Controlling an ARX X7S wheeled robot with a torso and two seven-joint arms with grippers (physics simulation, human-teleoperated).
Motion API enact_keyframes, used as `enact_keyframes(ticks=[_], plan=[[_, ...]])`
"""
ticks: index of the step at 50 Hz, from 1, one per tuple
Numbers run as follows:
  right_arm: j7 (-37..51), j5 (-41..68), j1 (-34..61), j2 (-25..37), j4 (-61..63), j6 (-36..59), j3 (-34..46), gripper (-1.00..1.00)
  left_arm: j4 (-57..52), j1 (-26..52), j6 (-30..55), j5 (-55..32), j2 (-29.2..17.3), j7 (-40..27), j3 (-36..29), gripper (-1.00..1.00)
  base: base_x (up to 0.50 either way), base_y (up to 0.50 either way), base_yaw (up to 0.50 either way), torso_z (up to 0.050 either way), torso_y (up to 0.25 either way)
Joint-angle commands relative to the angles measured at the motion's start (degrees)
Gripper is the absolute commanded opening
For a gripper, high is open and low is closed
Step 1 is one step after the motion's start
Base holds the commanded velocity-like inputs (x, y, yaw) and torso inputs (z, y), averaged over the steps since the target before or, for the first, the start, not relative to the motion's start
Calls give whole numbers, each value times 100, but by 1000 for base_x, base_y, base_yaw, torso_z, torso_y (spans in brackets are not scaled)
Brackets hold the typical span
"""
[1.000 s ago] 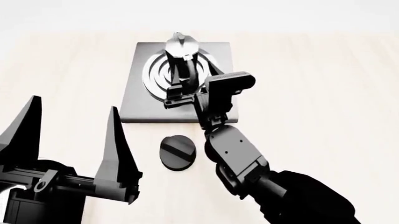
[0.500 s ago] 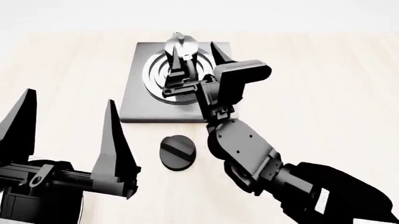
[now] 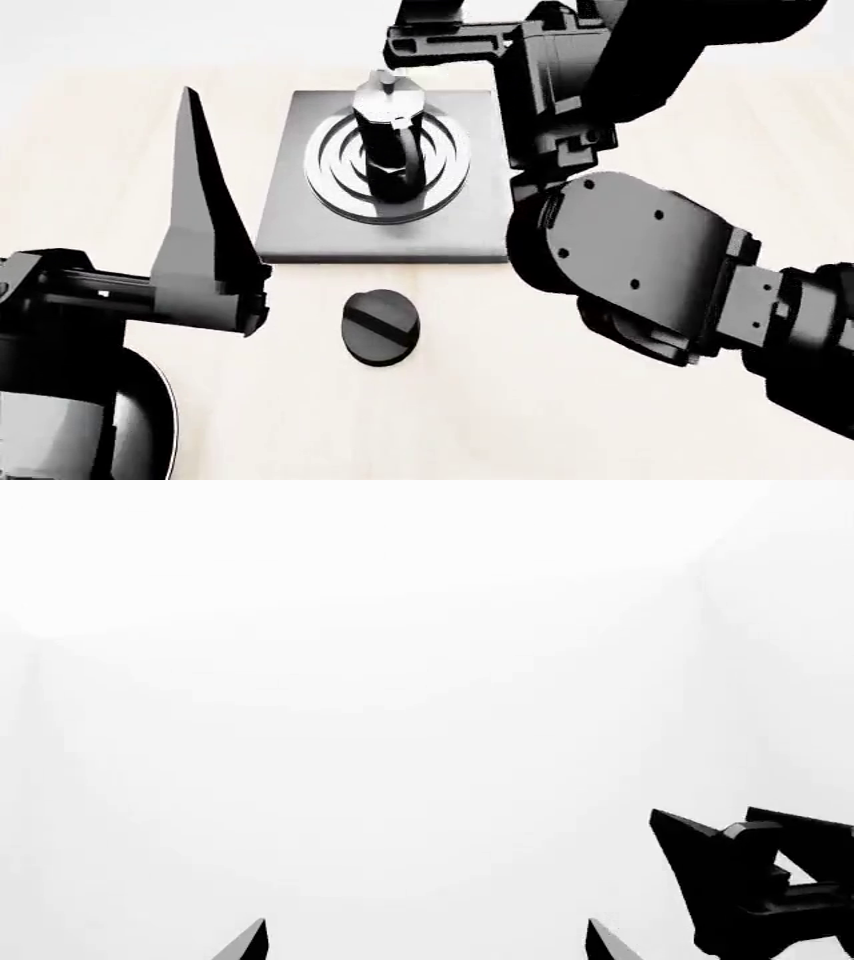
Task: Turn on the stove and put the moka pot on it.
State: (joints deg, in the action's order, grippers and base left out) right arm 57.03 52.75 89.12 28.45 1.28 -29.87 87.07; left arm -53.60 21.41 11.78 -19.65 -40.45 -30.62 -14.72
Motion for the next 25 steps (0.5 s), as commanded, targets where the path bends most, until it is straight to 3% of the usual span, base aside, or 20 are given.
enact_keyframes(ticks=[1, 4, 8, 16, 21, 25], plan=[[1045, -70, 1065, 1151, 1851, 893, -217, 100, -583, 953, 1119, -201, -231, -152, -6, 100, 0, 0, 0, 0, 0], [1122, 3, 1236, 1408, 2156, 1027, -270, 100, -635, 1239, 1108, -484, -545, -486, -216, 100, 0, 0, 0, 0, 0], [1322, 163, 1537, 1842, 2662, 1313, -357, 100, -636, 2062, 829, -1004, -1352, -1382, -1170, 100, 0, 0, 0, 0, 0], [1722, 232, 1935, 2711, 3794, 1777, -452, 100, -638, 4170, 168, -1374, -2413, -2742, -3602, 100, 0, 0, 0, 0, 0], [1909, 297, 2039, 3458, 4528, 2007, -457, 100, -639, 6459, -526, -1581, -2927, -3539, -6056, 100, 0, 0, 0, 0, 0], [1991, 346, 2180, 3845, 5031, 2262, -473, 100, -639, 8470, -919, -1624, -2923, -4183, -8317, 100, 0, 0, 0, 0, 0]])
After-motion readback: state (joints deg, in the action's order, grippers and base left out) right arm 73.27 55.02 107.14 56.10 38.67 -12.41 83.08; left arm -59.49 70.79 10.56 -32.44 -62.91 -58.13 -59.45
